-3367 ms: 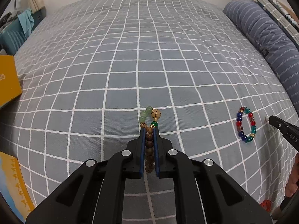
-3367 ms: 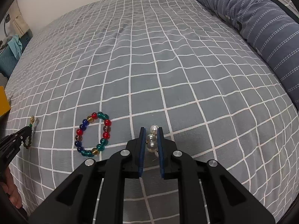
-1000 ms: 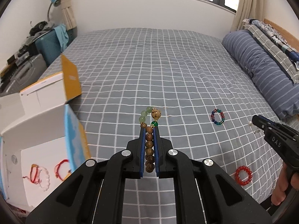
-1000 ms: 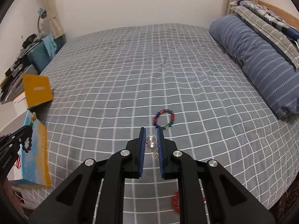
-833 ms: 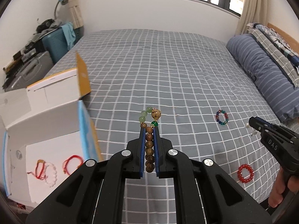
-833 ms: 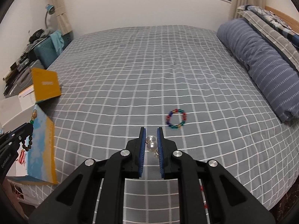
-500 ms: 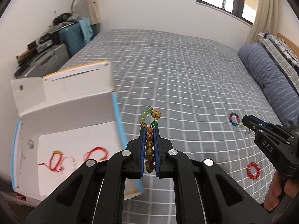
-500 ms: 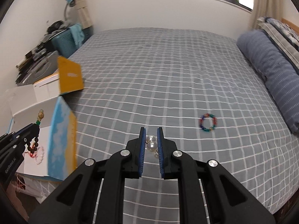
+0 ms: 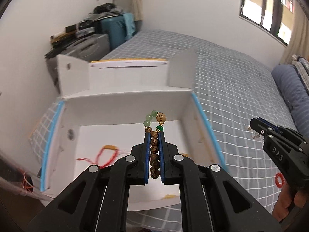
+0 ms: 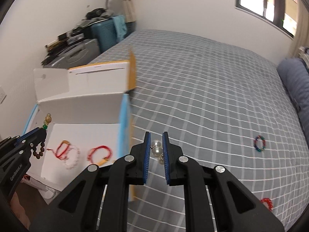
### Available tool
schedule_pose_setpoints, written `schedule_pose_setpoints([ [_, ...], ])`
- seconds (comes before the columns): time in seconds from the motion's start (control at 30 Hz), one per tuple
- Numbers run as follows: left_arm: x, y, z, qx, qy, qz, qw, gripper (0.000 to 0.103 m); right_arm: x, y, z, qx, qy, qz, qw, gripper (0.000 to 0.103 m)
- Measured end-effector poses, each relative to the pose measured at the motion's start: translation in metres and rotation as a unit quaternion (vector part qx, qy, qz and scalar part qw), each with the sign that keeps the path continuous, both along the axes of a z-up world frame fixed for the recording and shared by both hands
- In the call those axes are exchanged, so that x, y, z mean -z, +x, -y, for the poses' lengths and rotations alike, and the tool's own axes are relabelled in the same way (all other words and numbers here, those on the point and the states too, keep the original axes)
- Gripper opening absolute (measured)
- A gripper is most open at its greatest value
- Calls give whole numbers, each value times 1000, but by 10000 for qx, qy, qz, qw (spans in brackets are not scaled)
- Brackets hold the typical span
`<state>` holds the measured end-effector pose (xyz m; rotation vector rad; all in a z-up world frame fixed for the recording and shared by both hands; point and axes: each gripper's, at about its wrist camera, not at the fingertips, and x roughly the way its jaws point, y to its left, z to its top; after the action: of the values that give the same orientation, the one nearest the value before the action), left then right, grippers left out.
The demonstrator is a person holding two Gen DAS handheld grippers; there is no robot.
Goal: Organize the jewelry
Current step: 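Carry the wooden bead and pearl bracelets over the open white box, then open both tools to drop the bracelets into the box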
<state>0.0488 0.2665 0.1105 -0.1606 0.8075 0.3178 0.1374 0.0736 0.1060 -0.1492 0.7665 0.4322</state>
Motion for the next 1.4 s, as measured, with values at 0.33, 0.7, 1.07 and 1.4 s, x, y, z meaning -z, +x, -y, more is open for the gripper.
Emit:
schedule_pose_setpoints([
  [0.33, 10, -24, -52, -460, 42, -85, 9989, 8, 8, -20, -74, -497, -28, -23, 9988, 12],
  [0.7, 52, -22, -94, -799, -101, -540, 9953, 8, 51, -12, -123, -720, -218, -490, 9960, 12],
  [1.07, 78, -16, -110, -899, -195, -846, 9922, 10, 77, -6, -144, -724, -427, -755, 9936, 13],
  [1.4, 64, -23, -112, -1092, -85, -624, 9920, 57, 65, -11, -131, -617, -300, -491, 9964, 62],
])
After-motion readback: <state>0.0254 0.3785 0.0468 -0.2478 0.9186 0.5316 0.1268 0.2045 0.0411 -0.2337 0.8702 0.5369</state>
